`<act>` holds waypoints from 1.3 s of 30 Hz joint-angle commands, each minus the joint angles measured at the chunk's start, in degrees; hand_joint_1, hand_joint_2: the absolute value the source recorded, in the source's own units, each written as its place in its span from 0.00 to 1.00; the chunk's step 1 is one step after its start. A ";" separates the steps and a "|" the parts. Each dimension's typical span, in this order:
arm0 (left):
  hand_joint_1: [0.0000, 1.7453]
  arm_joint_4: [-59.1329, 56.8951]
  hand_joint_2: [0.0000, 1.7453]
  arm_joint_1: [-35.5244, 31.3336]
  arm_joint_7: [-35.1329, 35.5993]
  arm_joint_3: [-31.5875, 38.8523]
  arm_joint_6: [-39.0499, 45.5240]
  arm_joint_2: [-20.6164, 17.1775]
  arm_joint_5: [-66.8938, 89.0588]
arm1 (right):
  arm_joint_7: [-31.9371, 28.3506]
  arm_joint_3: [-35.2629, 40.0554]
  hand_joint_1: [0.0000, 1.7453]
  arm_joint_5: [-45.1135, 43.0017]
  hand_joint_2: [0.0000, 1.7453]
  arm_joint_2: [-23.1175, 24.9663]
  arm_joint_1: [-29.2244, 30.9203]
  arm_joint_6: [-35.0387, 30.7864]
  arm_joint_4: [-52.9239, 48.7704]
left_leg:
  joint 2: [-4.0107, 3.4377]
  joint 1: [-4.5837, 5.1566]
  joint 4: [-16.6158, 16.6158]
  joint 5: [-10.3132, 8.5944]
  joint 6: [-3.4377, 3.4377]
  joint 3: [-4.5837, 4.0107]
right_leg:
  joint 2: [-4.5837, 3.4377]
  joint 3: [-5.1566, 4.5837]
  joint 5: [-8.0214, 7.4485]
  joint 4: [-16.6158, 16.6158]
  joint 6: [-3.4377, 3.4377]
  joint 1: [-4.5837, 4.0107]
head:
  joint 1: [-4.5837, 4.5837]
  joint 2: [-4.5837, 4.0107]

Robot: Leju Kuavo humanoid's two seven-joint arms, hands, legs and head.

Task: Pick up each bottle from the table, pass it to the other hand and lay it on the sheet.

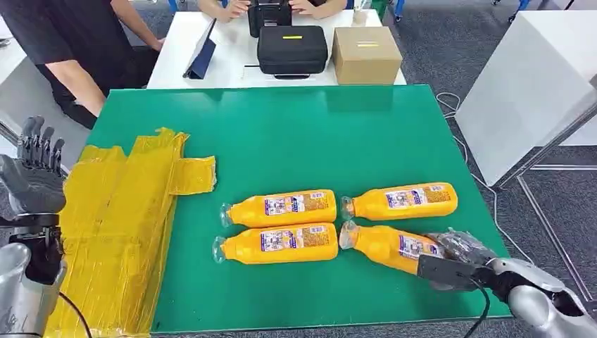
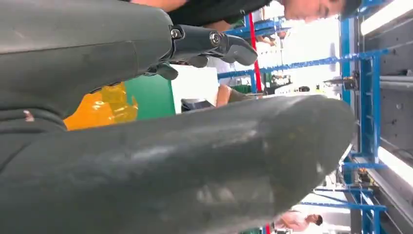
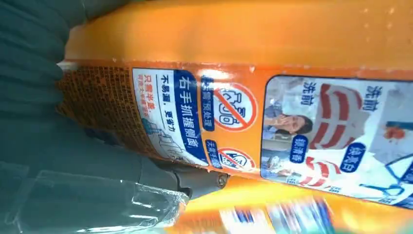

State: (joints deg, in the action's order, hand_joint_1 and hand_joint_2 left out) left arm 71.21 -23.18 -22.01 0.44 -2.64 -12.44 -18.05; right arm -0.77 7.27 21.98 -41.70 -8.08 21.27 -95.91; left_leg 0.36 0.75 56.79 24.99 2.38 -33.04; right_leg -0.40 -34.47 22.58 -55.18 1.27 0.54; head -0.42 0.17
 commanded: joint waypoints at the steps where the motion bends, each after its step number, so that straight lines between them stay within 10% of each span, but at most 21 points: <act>1: 0.00 0.63 0.00 1.51 0.00 2.92 -0.10 -0.11 0.48 | -1.00 -15.76 1.00 -3.06 1.00 4.54 -2.44 1.76 -14.18 | 0.04 0.01 0.01 0.07 -0.15 0.07 | 0.06 0.06 0.09 -0.04 -0.05 0.01 | -0.02 0.00; 12: 0.00 0.20 0.00 0.93 -0.02 1.44 -0.30 0.99 0.30 | -5.42 -12.13 1.00 -6.19 1.00 8.56 11.14 -0.73 -6.65 | -0.14 -0.06 -0.06 0.04 -0.16 0.20 | -0.10 0.20 -0.03 0.12 -0.05 -0.07 | 0.00 0.00; 18: 0.00 -3.30 0.00 -4.75 -0.02 -6.36 -1.83 4.93 -0.07 | -8.07 12.11 1.00 -1.56 1.00 28.29 35.61 -17.93 17.13 | -0.64 -0.26 -0.17 0.00 -0.23 0.47 | -0.57 0.42 -0.26 0.38 -0.09 -0.24 | 0.00 0.00; 19: 0.00 -3.82 1.00 -5.72 0.11 -7.73 -2.02 5.78 -0.24 | -7.96 15.09 1.00 -1.08 1.00 32.29 38.66 -20.93 20.70 | -0.72 -0.28 -0.21 -0.01 -0.26 0.54 | -0.71 0.47 -0.31 0.42 -0.10 -0.26 | 0.00 0.00; 26: 0.00 -3.33 1.00 -10.09 3.28 -11.15 -1.83 9.79 -3.23 | -0.80 25.04 1.00 2.00 1.00 47.30 52.73 -30.84 33.29 | -1.34 -0.27 -0.01 -0.02 -0.36 0.38 | -1.29 0.03 -0.44 -0.05 -0.28 -0.18 | 0.04 0.02; 39: 0.00 -3.20 1.00 -12.60 8.07 -12.03 -4.92 12.95 -6.74 | 6.12 29.94 1.00 11.28 1.00 54.66 58.35 -34.42 39.21 | -0.53 -0.25 0.08 -0.15 -0.29 -0.15 | -0.62 -0.33 -0.20 -0.32 -0.17 -0.16 | -0.02 0.00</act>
State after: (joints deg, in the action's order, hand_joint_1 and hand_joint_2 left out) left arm 71.73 -30.56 -17.20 -9.09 -5.64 -2.82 -22.32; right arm 1.45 30.27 28.14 4.40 40.80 -11.02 -69.30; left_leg -0.04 0.50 56.80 24.79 2.16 -33.20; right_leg -0.93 -34.79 22.36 -55.42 1.11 0.39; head -0.44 0.18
